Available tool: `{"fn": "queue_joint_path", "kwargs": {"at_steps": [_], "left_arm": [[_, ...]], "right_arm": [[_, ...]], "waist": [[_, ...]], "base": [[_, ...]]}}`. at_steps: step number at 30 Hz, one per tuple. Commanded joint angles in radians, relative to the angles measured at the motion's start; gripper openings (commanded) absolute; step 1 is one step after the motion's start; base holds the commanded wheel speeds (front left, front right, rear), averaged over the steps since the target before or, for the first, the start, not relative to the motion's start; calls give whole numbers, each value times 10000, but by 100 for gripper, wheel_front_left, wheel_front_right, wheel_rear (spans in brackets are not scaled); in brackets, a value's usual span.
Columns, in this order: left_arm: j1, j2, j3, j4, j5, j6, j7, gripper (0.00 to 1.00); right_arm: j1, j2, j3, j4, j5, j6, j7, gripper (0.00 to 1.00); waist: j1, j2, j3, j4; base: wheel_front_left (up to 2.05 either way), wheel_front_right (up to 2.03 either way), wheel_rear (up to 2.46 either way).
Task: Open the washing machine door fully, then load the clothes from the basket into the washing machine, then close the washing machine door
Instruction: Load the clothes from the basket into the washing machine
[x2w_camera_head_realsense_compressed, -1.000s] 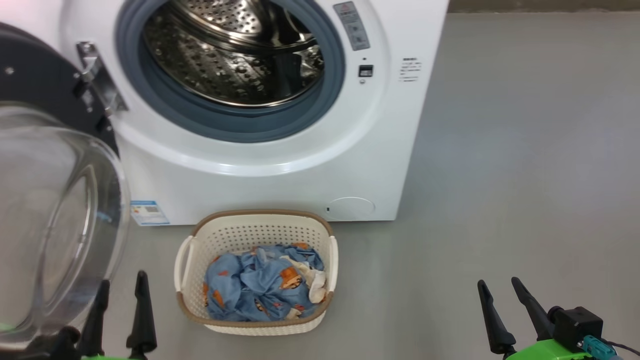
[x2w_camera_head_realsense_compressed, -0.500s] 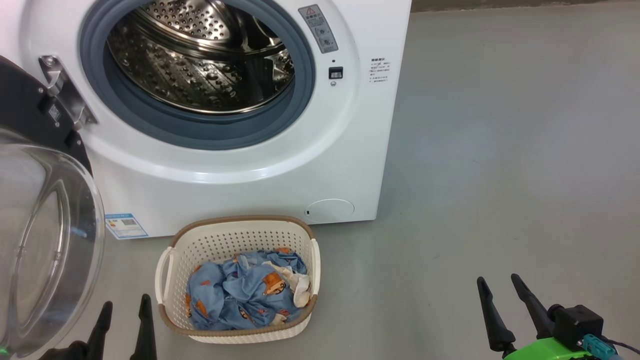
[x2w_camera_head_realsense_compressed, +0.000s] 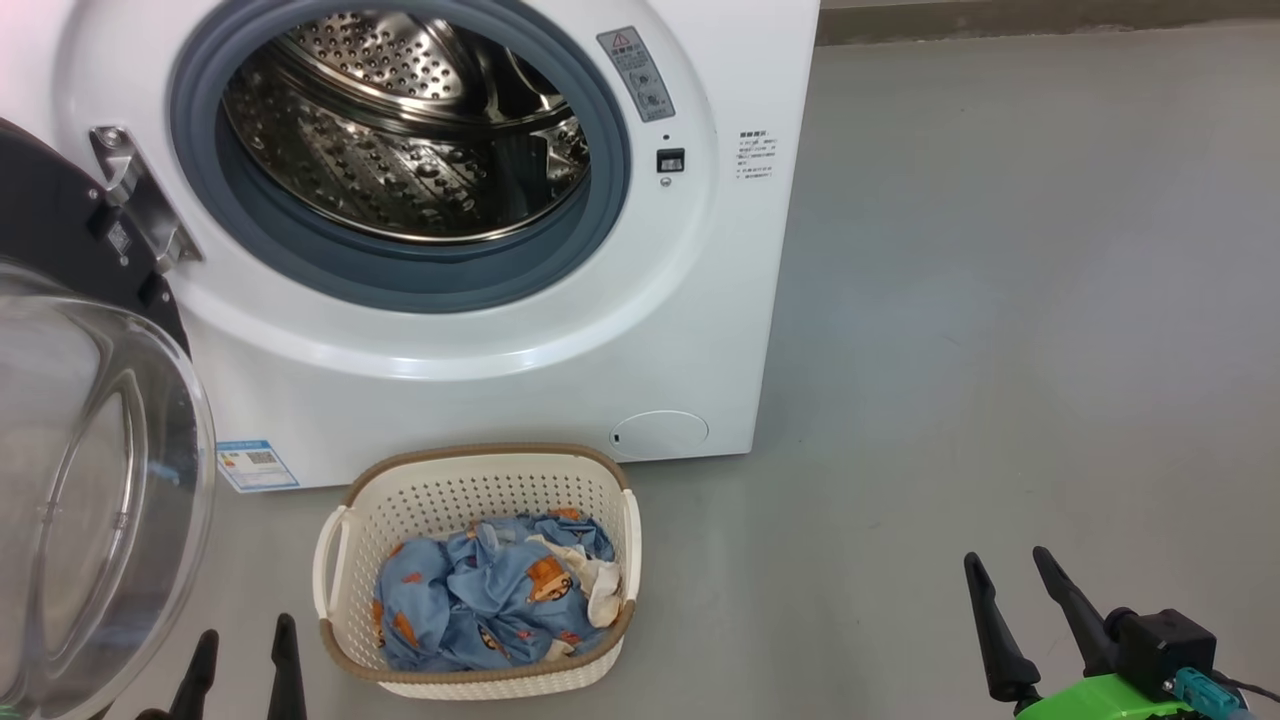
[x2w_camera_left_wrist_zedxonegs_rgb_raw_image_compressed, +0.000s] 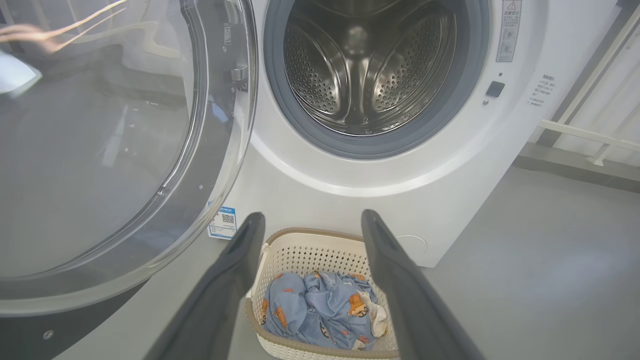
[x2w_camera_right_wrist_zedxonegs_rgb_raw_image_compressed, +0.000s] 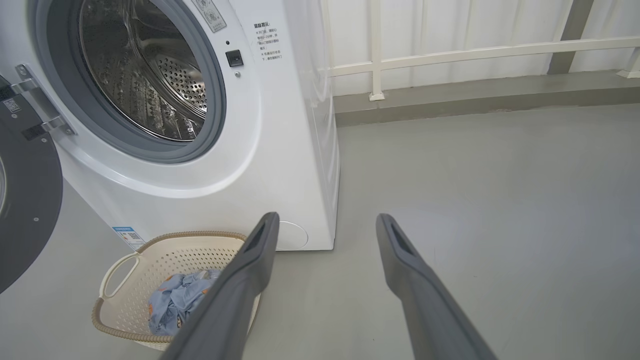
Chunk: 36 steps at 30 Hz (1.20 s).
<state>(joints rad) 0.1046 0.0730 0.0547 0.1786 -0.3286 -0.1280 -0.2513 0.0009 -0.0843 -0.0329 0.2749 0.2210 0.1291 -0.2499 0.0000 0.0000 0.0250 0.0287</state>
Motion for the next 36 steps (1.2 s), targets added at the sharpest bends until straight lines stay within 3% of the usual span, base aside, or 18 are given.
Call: {"fn": "queue_joint_path", "kwargs": {"at_steps": [1,36], "left_arm": [[-74,59,370,-223,111,-18,-104,100],[-214,50,670,55,465,-26,-105,100]], "right_arm": [[-193,-132,278,-210,-96,16,-118,100],[-245,-112,367,-165,-33,16,-118,100]], "waist": [[0,0,-29,12],[0,0,-54,85]], "base": [[0,0,0],[0,0,0]]}}
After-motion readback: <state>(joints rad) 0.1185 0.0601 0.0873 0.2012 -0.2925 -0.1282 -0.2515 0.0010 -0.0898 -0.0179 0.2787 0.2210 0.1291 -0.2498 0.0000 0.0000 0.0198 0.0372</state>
